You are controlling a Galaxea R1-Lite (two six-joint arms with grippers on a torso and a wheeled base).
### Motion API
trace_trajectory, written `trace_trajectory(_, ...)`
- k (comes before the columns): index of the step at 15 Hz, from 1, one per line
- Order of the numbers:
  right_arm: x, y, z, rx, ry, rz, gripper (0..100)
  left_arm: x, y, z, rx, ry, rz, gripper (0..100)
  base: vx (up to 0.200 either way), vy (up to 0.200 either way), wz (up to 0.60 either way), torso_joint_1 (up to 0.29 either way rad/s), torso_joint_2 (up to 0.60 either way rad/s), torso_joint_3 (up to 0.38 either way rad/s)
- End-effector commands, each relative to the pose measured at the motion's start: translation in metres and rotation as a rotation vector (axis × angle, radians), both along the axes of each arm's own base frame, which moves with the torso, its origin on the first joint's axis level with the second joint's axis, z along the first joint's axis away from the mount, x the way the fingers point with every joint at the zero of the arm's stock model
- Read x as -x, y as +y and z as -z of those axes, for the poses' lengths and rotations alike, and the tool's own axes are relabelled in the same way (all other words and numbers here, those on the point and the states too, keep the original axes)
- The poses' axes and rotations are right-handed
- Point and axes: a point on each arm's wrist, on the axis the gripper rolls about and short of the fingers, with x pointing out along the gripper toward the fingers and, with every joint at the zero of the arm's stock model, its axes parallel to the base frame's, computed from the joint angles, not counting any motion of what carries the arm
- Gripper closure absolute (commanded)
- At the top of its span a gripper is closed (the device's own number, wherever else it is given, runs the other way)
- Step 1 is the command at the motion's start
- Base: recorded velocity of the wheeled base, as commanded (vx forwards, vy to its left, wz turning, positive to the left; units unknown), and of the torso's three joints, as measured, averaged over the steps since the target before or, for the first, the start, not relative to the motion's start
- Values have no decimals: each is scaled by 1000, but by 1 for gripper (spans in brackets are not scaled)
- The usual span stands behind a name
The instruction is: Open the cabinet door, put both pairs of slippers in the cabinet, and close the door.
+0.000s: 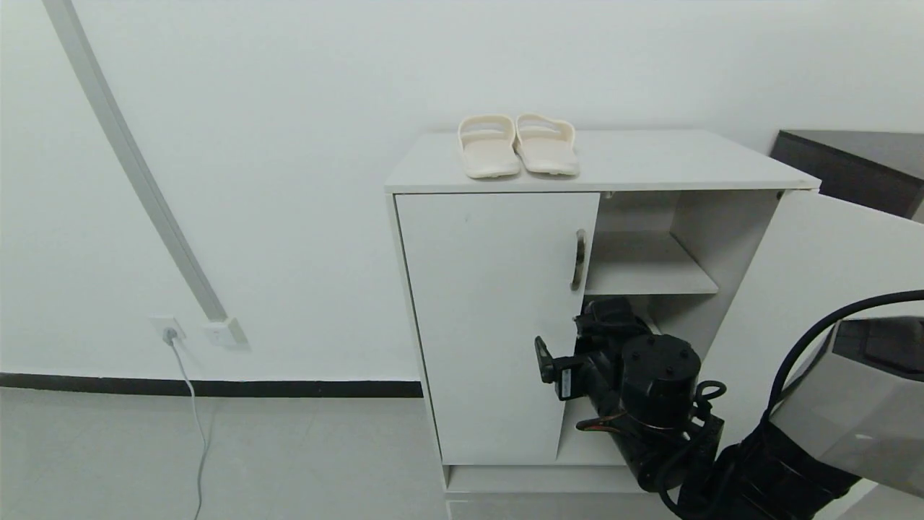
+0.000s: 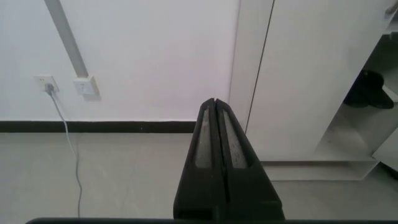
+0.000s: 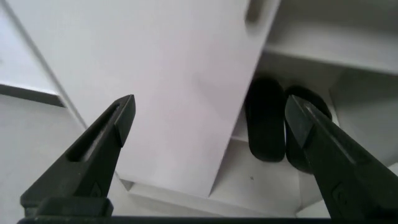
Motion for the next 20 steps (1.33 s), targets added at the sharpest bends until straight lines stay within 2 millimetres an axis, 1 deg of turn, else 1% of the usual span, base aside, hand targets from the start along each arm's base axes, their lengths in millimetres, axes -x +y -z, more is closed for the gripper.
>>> trace_trajectory(1,0,2,-1,-6,-4,-25,0,0,0,0,0,1,0,100,0,0,0,144,-481,-339)
trace_trajectory(4,-1,6,-3,-12,-10,-45,0,0,0,0,-1,1,0,100,0,0,0,157,-474,-328)
trace_trajectory(7,-3,3,-10,-30,-28,-35,0,0,0,0,-1,1,0,100,0,0,0,173,-494,-320)
trace_trajectory(12,-1,6,-11,-33,-28,-45,0,0,0,0,-1,1,0,100,0,0,0,199,-511,-311)
trace_trajectory(14,-1,4,-10,-34,-24,-41,0,0,0,0,-1,1,0,100,0,0,0,220,-544,-322)
trace_trajectory(15,0,4,-7,-25,-14,-43,0,0,0,0,-4,1,0,100,0,0,0,232,-559,-320)
trace_trajectory(20,0,4,-8,-29,-18,-43,0,0,0,0,-1,1,-3,100,0,0,0,251,-580,-329)
